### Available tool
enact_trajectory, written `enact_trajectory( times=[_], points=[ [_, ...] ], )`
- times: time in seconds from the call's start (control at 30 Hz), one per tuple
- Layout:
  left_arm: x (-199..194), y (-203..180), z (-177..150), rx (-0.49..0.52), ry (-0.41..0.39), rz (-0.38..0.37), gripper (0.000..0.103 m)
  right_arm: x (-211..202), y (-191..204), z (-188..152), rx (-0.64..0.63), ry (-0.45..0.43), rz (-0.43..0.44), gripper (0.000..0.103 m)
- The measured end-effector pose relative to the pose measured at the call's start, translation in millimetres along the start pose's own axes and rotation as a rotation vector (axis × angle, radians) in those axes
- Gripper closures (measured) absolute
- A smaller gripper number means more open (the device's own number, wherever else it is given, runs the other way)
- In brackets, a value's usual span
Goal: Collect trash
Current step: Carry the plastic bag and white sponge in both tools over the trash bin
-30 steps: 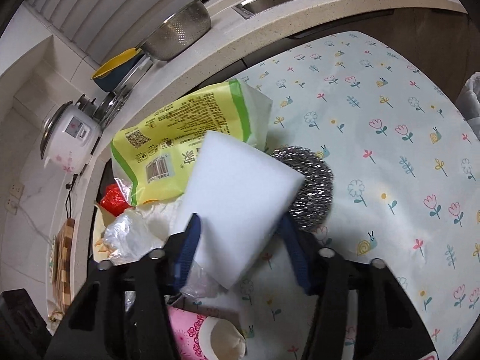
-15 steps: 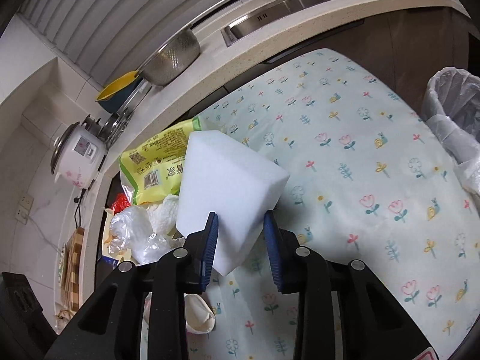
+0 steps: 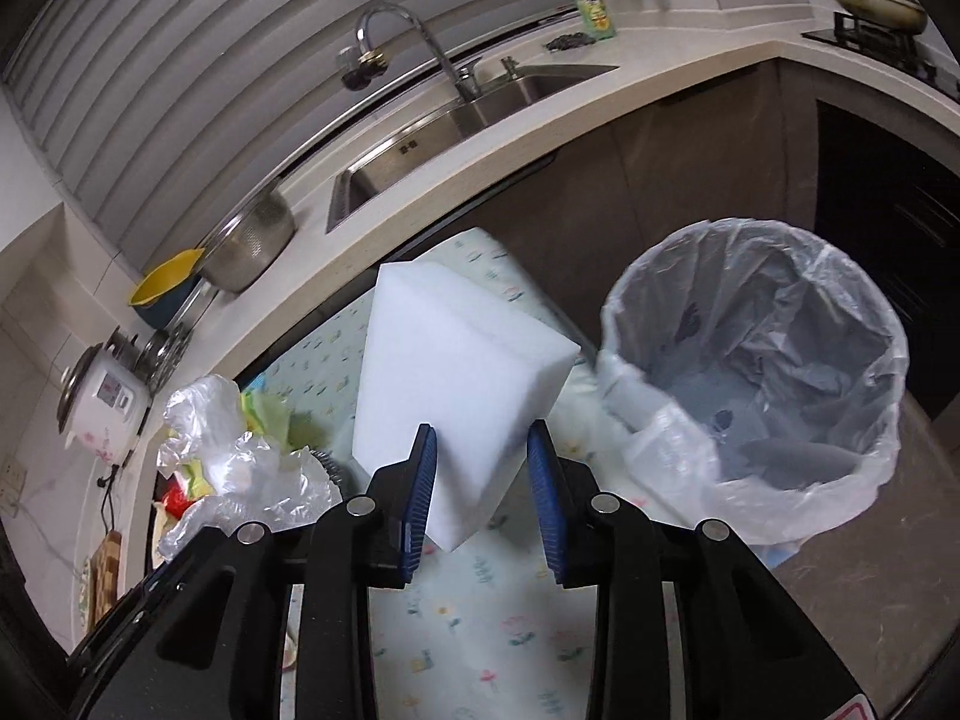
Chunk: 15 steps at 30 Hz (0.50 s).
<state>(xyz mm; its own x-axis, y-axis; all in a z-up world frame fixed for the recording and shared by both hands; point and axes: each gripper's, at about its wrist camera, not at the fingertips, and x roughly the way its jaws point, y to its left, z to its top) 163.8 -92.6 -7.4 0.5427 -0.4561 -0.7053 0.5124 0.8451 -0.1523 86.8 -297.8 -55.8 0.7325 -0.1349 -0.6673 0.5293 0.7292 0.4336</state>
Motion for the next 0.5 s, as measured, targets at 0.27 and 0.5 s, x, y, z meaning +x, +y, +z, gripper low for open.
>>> enact_trajectory(
  times=[0.27, 0.5],
  points=[
    [33.2, -89.9, 4.4, 0.102, 0.031, -0.096, 0.092, -23.9, -79.1, 25.2, 0.052, -0.066, -0.124, 0.073],
    [63.3, -141.9, 2.2, 0.173, 0.068, -0.161, 0.092, -23.5, -129.2, 37.8, 0.105, -0.082, -0.187, 0.073]
  ],
)
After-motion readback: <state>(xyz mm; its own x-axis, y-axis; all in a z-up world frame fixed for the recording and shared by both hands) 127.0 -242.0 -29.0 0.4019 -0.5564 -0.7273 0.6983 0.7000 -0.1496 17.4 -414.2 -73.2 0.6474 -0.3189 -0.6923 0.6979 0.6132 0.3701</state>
